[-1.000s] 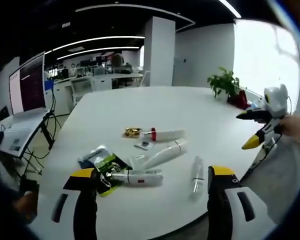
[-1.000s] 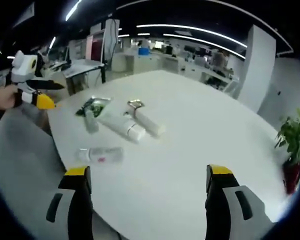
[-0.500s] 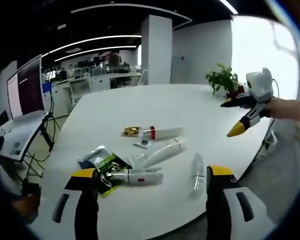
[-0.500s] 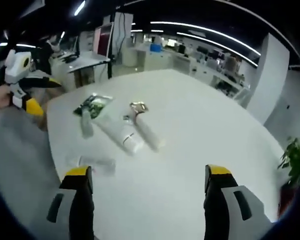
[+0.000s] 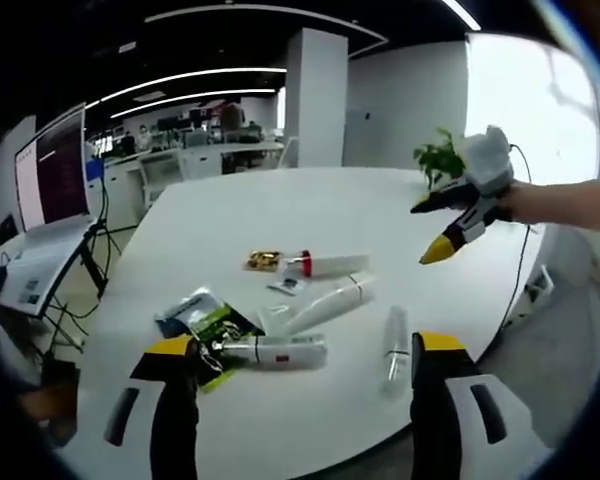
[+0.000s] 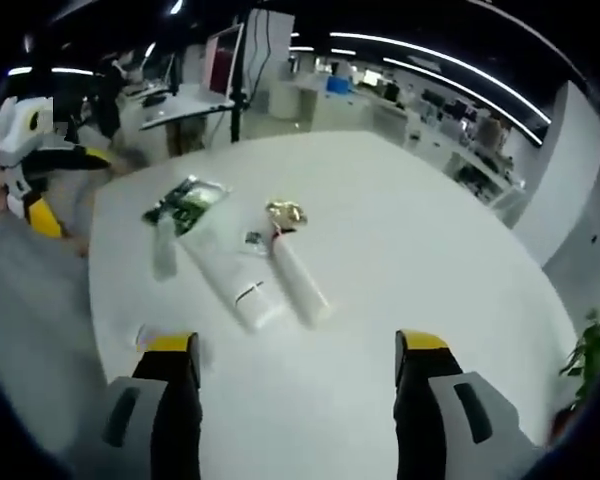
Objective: Arrange the skincare products in the storage area until every visible bottle or jar stands upright without overlapping.
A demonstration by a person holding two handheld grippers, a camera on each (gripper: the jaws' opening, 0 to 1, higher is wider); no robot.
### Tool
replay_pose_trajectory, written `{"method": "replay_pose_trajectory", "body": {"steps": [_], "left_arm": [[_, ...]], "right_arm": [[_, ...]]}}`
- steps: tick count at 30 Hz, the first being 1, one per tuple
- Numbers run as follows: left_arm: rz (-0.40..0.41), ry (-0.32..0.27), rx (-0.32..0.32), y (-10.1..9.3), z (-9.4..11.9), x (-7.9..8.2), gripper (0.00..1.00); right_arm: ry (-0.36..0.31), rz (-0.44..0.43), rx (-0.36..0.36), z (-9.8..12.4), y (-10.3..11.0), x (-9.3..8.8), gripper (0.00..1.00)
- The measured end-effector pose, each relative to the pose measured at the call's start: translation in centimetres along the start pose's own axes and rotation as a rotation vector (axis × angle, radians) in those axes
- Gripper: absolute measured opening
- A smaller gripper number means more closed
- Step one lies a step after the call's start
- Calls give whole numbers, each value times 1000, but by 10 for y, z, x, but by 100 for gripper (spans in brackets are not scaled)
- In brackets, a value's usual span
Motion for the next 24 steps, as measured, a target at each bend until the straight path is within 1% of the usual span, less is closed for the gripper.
{"method": "replay_pose_trajectory", "body": {"steps": [4,8,10,12,13,15,19,24], "left_arm": [[14,-1,5,1,0,0,81],[27,-9,21,3,2,0,80],[31,-11,26,5,2,0,80],[38,-10,28,6,2,0,79],[42,-12,31,7,2,0,79],[52,-16,39,8,3,0,79],[54,-17,53,10,4,0,78],[51,-15,59,10,4,0,77]], "right_arm": [[8,9,21,-11,-9,6,74],[32,32,44,-20,-12,12,71],[58,40,63,-28,-19,14,70],[85,51,90,-33,-16,18,67],[92,64,98,-38,-20,20,66],[105,85,115,-46,-23,23,65],[121,112,147,-63,-26,35,64],[151,135,180,-85,-30,43,63]]}}
Point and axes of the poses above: the point that each gripper's makers call its tool centre point, and the gripper's own axes: z roughly backward along the fingers, y roughly to its left, x roughly out of its top, the point moved 10 cm from there along z, roughly backward along the fingers, and after that the axes turned 5 degrees about x, right-handed, at the moved point
